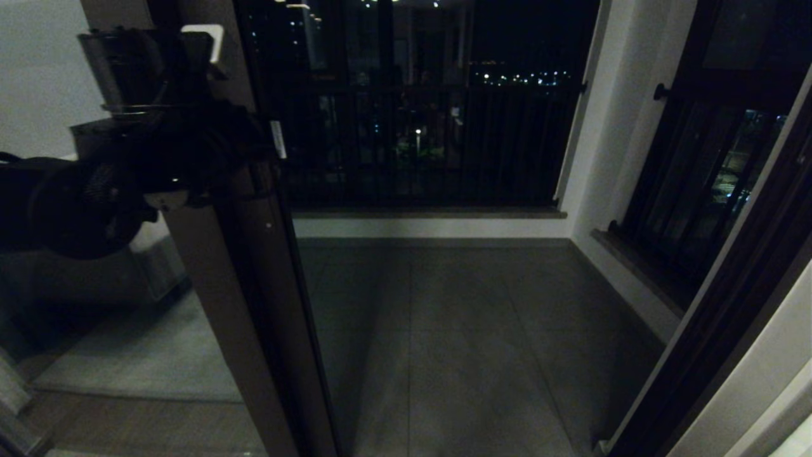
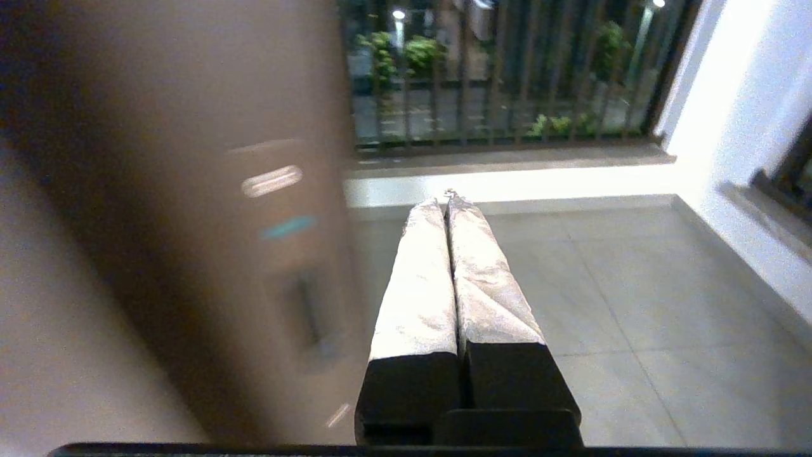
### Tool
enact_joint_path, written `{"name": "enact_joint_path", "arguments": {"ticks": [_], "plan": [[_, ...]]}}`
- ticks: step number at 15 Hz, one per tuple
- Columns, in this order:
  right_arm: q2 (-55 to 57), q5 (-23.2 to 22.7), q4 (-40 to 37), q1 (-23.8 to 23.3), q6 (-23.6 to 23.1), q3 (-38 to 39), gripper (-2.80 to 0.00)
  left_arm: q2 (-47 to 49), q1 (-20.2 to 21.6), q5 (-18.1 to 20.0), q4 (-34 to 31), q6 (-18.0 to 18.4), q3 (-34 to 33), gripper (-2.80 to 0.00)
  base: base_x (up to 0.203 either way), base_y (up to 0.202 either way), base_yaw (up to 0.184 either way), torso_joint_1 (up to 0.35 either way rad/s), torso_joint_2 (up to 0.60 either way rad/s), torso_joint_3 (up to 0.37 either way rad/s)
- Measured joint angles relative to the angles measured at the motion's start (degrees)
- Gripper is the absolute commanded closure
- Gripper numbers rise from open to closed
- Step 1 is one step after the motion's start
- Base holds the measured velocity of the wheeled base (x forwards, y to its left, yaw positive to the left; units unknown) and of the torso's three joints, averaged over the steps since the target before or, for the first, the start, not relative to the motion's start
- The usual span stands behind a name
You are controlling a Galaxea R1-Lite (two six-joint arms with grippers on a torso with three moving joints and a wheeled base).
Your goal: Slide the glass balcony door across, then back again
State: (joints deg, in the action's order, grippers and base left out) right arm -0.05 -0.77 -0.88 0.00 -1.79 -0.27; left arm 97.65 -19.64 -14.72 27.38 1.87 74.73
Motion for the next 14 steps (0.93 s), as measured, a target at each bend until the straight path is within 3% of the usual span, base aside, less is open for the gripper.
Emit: {"name": "enact_joint_path", "arguments": {"ticks": [5,9,11,14], "plan": [[0.00,0.00,0.00,0.00,0.00,0.00,0.00,-20.70,2.00,-1.50,-2.48,0.57,-19.31,0.00,0.000,0.000,0.000,0.000,0.00,0.000],[0.00,0.00,-0.01,0.00,-0.01,0.00,0.00,-42.67,3.86,-4.67,-10.19,4.54,-33.51,0.00,0.000,0.000,0.000,0.000,0.00,0.000],[0.00,0.02,0.00,0.00,0.01,0.00,0.00,-54.23,8.01,-5.31,-13.58,5.68,-39.53,0.00,0.000,0.000,0.000,0.000,0.00,0.000],[0.00,0.00,0.00,0.00,0.01,0.00,0.00,-68.96,17.72,-4.89,-15.87,6.62,-48.81,0.00,0.000,0.000,0.000,0.000,0.00,0.000]]}}
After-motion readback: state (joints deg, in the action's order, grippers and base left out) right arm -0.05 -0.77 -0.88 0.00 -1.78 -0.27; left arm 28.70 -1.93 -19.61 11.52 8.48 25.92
